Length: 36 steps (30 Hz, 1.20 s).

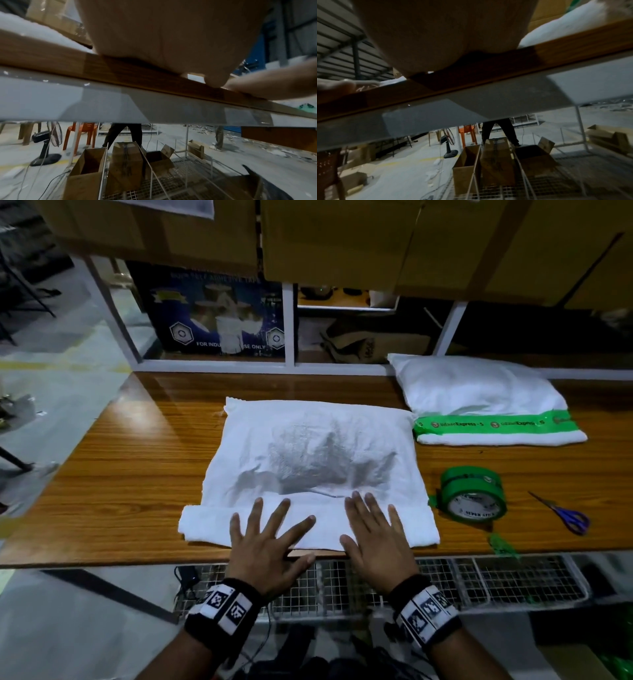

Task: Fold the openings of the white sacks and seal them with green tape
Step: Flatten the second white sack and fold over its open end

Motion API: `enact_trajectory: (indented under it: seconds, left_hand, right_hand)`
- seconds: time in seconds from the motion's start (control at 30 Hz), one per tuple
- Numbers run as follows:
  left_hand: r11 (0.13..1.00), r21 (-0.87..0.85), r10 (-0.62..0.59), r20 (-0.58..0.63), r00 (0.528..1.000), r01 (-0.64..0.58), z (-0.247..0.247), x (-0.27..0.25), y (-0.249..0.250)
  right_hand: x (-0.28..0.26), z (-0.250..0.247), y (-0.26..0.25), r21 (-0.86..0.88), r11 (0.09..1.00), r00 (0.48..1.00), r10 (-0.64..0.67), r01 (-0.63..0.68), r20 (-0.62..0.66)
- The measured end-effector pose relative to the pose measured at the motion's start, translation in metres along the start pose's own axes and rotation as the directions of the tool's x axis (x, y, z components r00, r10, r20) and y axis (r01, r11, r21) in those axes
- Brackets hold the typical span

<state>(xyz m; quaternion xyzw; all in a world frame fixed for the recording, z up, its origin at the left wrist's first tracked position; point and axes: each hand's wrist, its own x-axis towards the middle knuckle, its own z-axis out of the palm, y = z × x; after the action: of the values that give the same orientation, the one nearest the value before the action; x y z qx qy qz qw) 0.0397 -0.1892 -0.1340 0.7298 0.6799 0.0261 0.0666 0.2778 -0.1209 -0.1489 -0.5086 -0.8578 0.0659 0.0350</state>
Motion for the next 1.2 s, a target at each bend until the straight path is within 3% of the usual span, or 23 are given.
enact_trajectory:
  seconds: [0.1,0.23,0.3,0.37,0.43,0.53,0.63,0.83,1.0,1.2]
  left_hand:
    - [0.999,-0.022,0.029,-0.002,1.0,-0.029,-0.001,0.003,-0.009]
    - [0.985,-0.17,-0.011,-0.046,0.999,0.003,-0.01,-0.004,-0.057]
    - [0.996,-0.093,0.0,-0.093,0.996,-0.008,-0.014,-0.019,-0.089]
    - [0.995,-0.052,0.083,-0.063,0.995,-0.086,-0.015,-0.033,-0.114]
    - [0.974,-0.143,0.172,-0.049,0.984,-0.177,-0.015,-0.042,-0.134]
    - [0.915,-0.354,0.155,-0.129,0.979,-0.191,-0.011,-0.049,-0.157]
    - [0.911,-0.336,0.185,-0.182,0.966,-0.238,-0.013,-0.054,-0.162]
    - [0.906,-0.415,0.003,-0.201,0.98,-0.088,-0.012,-0.055,-0.161]
    - [0.874,-0.483,-0.182,-0.232,0.956,0.049,-0.022,-0.03,-0.152]
    - [0.904,-0.308,-0.337,-0.094,0.937,0.295,-0.027,0.009,-0.147]
  right_hand:
    - [-0.02,-0.004,0.021,0.016,0.998,0.998,0.055,-0.055,0.014]
    - [-0.041,-0.01,0.051,-0.006,0.998,0.998,0.06,-0.06,-0.034]
    - [-0.057,-0.016,0.072,0.014,0.998,0.997,0.062,-0.061,-0.045]
    - [-0.07,-0.02,0.09,0.081,0.997,0.996,0.024,-0.017,-0.089]
    - [-0.077,-0.021,0.104,0.186,0.982,0.984,0.01,0.024,-0.18]
    - [-0.074,-0.026,0.119,0.318,0.948,0.974,0.044,0.029,-0.221]
    - [-0.068,-0.033,0.127,0.39,0.92,0.975,0.112,-0.029,-0.191]
    - [-0.057,-0.043,0.124,0.506,0.86,0.97,0.171,-0.062,-0.173]
    - [-0.04,-0.041,0.124,0.498,0.851,0.948,0.277,-0.167,-0.156]
    - [-0.019,-0.034,0.12,0.356,0.883,0.906,0.385,-0.306,-0.176]
